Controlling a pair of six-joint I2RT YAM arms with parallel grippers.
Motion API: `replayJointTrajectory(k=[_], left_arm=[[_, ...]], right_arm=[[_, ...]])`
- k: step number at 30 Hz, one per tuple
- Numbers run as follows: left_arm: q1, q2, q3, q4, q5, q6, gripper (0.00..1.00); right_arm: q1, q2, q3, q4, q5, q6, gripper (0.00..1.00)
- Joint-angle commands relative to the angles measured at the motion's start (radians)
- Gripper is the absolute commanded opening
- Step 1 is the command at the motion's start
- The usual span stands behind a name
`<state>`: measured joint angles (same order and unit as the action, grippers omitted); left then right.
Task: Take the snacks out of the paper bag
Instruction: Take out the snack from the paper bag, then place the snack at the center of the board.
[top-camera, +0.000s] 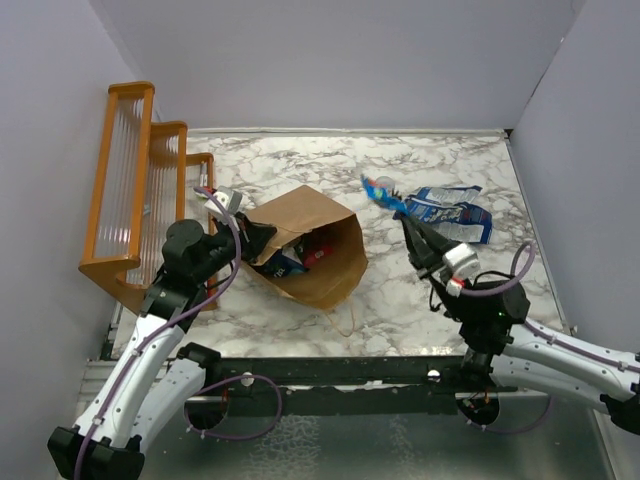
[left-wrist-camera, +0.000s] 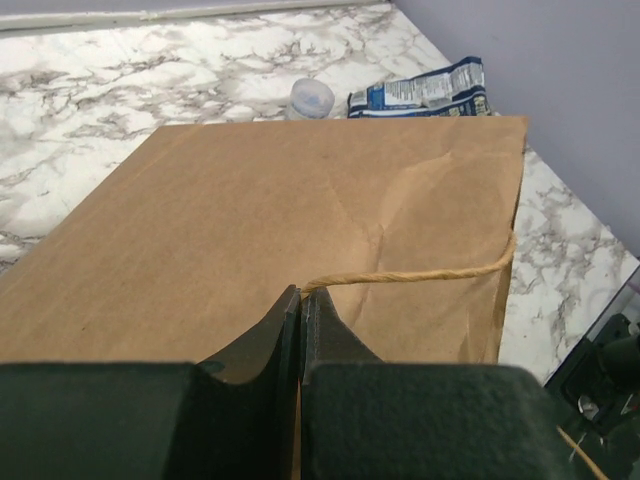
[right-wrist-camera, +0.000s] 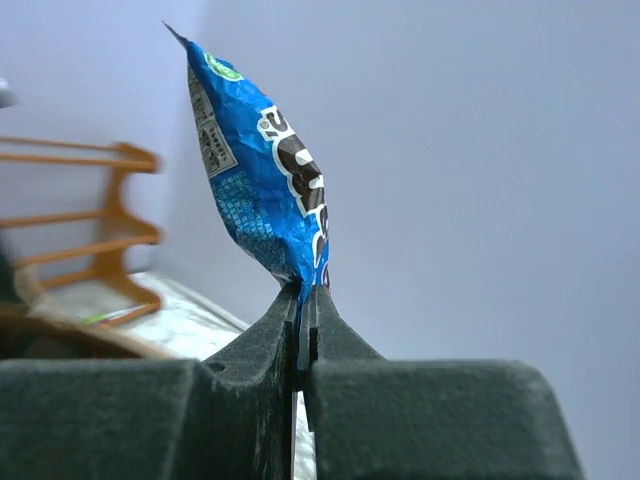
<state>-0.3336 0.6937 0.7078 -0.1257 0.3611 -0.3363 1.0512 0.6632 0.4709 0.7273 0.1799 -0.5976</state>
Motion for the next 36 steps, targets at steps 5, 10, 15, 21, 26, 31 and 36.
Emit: replayJointTrajectory(k=[5, 10, 15, 21, 26, 31, 36], left_arm=[[0.007, -0.004, -0.057, 0.061, 0.026, 0.063, 0.0], [0.005, -0.023, -0.067, 0.06, 0.052, 0.075, 0.0], [0.006, -0.045, -0.077, 0.064, 0.065, 0.076, 0.0], [0.005, -0.054, -0.084, 0.07, 0.086, 0.068, 0.0], [0.006, -0.057, -0.088, 0.068, 0.088, 0.066, 0.0], [0.006, -0.067, -0.094, 0.068, 0.096, 0.06, 0.0], [0.006, -0.073, -0.096, 0.066, 0.095, 0.061, 0.0]], right_arm=[[-0.042, 0.309, 0.094, 0.263, 0.739, 0.068, 0.03], [-0.292, 0.36, 0.221, -0.27, 0.573, 0.614, 0.01], [-0.575, 0.375, 0.267, -0.49, 0.41, 0.985, 0.01], [-0.772, 0.361, 0.251, -0.607, 0.518, 1.22, 0.01], [-0.99, 0.398, 0.161, -0.671, 0.406, 1.531, 0.02], [-1.105, 0.444, 0.014, -0.492, 0.242, 1.639, 0.01], [-1.145, 0.565, 0.004, -0.42, 0.1, 1.635, 0.01]])
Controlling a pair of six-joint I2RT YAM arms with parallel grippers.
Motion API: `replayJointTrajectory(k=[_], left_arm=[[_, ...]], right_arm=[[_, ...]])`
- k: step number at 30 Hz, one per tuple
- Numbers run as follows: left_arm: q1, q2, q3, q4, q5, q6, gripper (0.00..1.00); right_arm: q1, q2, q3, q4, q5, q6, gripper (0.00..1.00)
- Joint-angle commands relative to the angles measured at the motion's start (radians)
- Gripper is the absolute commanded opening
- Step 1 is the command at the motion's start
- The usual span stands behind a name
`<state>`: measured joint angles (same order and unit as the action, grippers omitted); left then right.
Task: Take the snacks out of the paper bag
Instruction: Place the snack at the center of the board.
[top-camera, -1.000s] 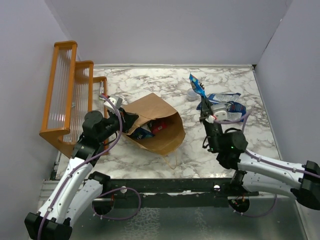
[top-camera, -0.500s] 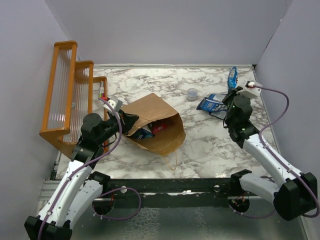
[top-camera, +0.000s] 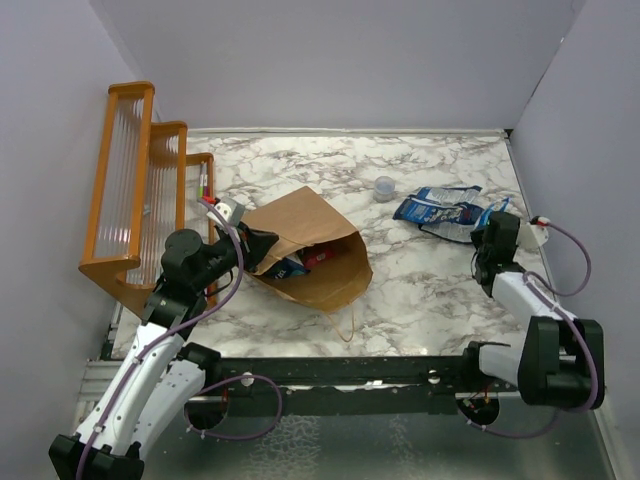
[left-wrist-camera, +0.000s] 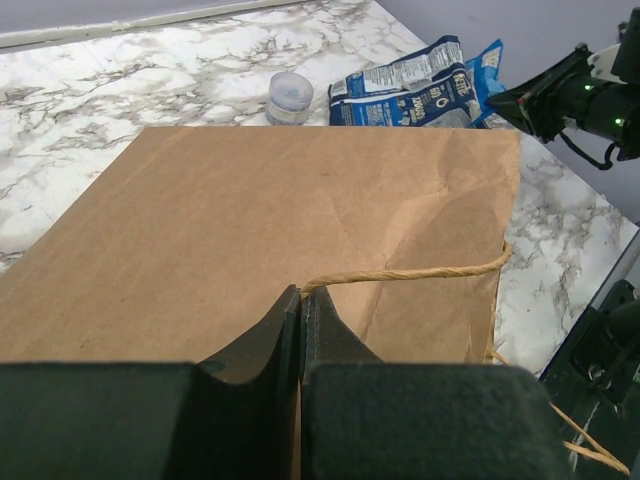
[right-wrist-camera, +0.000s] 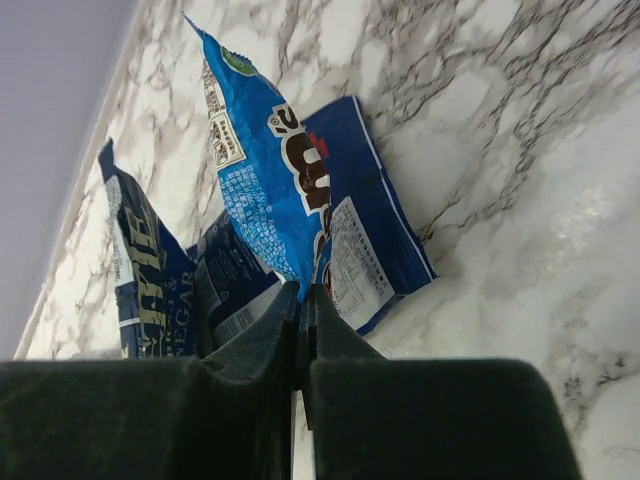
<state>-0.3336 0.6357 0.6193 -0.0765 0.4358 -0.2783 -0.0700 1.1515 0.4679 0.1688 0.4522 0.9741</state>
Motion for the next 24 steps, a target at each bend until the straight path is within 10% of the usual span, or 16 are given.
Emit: replayJointTrajectory(k=[1, 7, 13, 20, 24], left_arm=[[0.006, -0.015, -0.007, 0.017, 0.022, 0.004, 0.0], [0.006, -0.02, -0.007, 0.012, 0.026, 0.004, 0.0], [0.005, -0.021, -0.009, 0.011, 0.027, 0.005, 0.0], [0.007, -0.009, -0.009, 0.014, 0.035, 0.005, 0.0], [0.006, -0.004, -0.009, 0.014, 0.035, 0.004, 0.0]], right_arm=[[-0.026, 0.112, 0.018, 0.157, -0.22, 0.048, 0.01], [-0.028, 0.248, 0.04, 0.234, -0.408, 0.026, 0.03], [-0.028, 0.17, 0.013, 0.207, -0.309, -0.044, 0.47], [-0.028, -0.008, 0.122, -0.205, 0.083, 0.055, 0.46], [-0.028, -0.082, 0.131, -0.154, 0.028, -0.005, 0.49]])
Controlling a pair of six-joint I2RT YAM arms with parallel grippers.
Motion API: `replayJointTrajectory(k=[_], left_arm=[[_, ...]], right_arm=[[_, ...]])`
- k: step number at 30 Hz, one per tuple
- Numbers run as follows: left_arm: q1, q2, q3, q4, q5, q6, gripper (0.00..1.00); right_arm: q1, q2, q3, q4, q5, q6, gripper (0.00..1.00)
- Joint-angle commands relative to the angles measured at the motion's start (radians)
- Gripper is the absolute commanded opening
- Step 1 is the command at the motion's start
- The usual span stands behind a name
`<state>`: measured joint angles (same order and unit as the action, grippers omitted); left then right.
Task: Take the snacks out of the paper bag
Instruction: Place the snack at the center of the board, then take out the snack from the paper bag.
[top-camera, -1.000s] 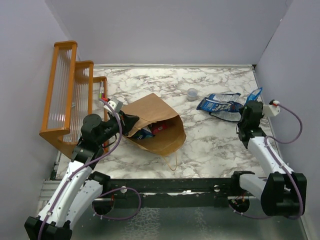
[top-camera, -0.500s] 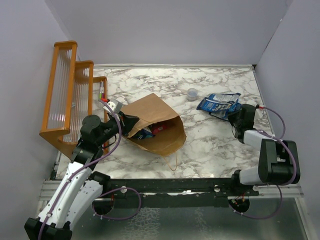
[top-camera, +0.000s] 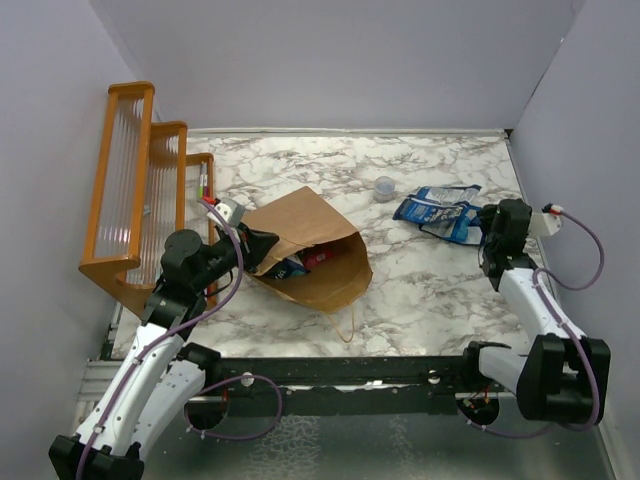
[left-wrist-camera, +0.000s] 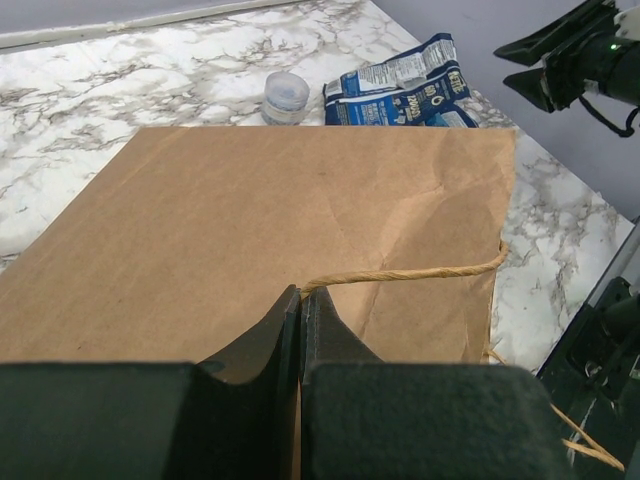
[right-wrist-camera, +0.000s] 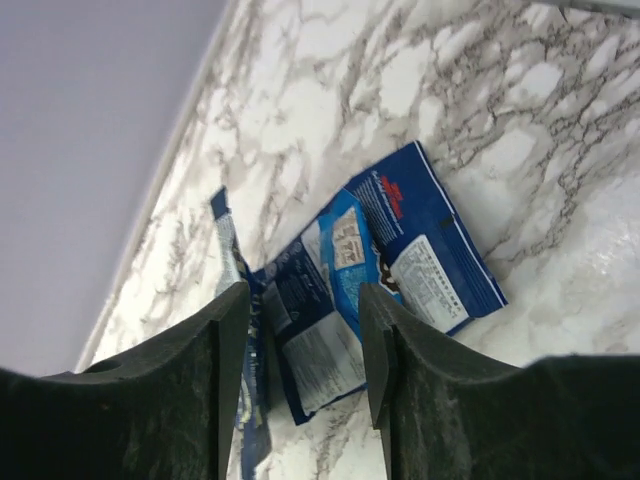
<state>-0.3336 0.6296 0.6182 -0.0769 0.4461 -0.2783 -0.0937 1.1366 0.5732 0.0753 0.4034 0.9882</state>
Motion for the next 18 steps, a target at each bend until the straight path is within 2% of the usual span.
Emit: replayJointTrajectory(k=[1, 3, 6, 14, 18], left_arm=[[0.005, 0.001, -0.008, 0.015, 0.024, 0.002, 0.0], [0.006, 0.003, -0.008, 0.014, 0.022, 0.002, 0.0], [0.007, 0.004, -0.008, 0.016, 0.023, 0.0, 0.0], [0.006, 0.004, -0.03, 0.111, 0.073, -0.115, 0.0], [0.005, -0.001, -0.023, 0.171, 0.098, -0.217, 0.0]], right_arm=[[-0.005, -0.091, 0.013, 0.022, 0.02, -0.055, 0.52], [-0.005, -0.132, -0.023, 0.179, -0.124, -0.154, 0.58], [0.013, -0.131, -0.047, 0.462, -0.445, -0.36, 0.6], [0.297, -0.086, 0.048, 0.578, -0.78, -0.596, 0.63], [0.468, -0.077, 0.057, 0.534, -0.879, -0.75, 0.63]])
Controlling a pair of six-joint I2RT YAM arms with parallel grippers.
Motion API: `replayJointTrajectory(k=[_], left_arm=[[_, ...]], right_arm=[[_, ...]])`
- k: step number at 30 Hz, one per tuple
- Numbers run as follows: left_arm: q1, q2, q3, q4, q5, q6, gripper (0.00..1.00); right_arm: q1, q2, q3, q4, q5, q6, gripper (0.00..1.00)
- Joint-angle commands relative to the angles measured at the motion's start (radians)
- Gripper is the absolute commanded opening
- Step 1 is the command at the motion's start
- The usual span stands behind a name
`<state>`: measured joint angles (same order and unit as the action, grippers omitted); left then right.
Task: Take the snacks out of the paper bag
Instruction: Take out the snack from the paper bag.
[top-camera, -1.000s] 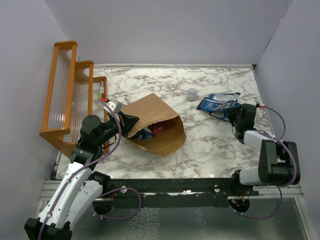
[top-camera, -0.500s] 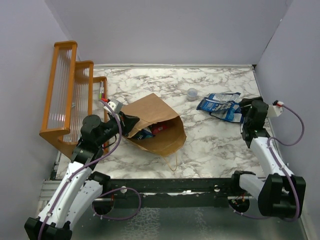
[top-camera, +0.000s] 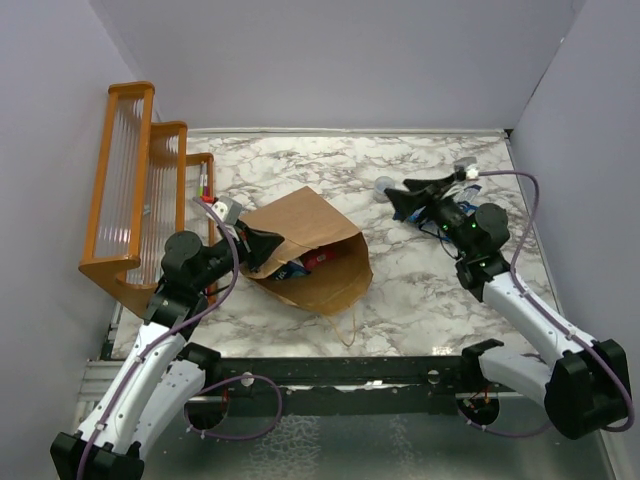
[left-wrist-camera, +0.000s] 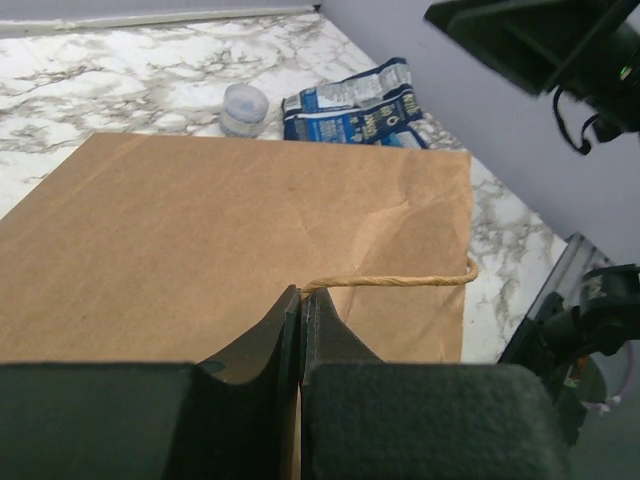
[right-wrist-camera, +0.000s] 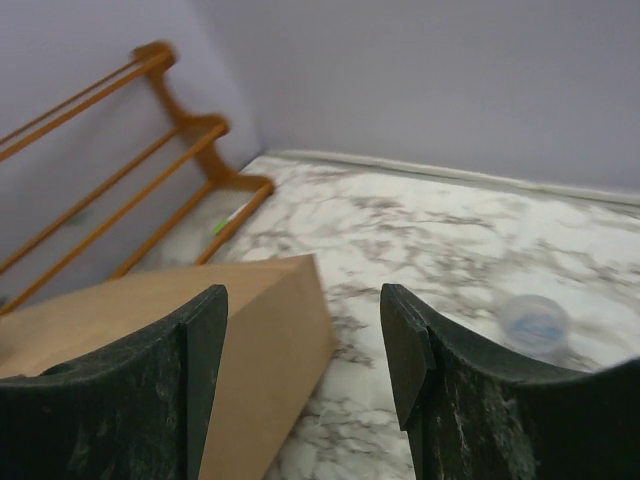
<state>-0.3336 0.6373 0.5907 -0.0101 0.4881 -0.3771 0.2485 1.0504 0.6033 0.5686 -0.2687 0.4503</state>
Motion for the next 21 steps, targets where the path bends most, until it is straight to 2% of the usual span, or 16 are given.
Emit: replayJointTrajectory(k=[1, 5, 8, 12, 15, 19, 21], left_arm=[[0.006, -0.012, 0.013, 0.11, 0.061, -0.135, 0.0], [0.006, -0.028, 0.053, 0.107, 0.065, -0.162, 0.0], [0.005, -0.036, 0.055, 0.109, 0.064, -0.18, 0.0], [0.006, -0.042, 0.051, 0.106, 0.063, -0.205, 0.0], [0.006, -0.052, 0.054, 0.119, 0.061, -0.231, 0.0], [0.006, -0.051, 0.072, 0.153, 0.07, -0.263, 0.0], [0.006, -0.045, 0.082, 0.172, 0.079, -0.278, 0.0]], right_arm=[[0.161, 0.002, 0.022, 0.027, -0.205, -0.252, 0.63], [0.264, -0.019, -0.009, 0.014, -0.211, -0.377, 0.63], [0.349, -0.044, -0.026, 0.033, -0.3, -0.504, 0.62], [0.472, -0.114, -0.064, 0.034, -0.343, -0.714, 0.61], [0.524, -0.168, -0.095, 0.034, -0.385, -0.806, 0.61], [0.595, -0.192, -0.09, -0.077, -0.515, -1.003, 0.58], [0.652, -0.179, -0.08, -0.132, -0.51, -1.097, 0.57]])
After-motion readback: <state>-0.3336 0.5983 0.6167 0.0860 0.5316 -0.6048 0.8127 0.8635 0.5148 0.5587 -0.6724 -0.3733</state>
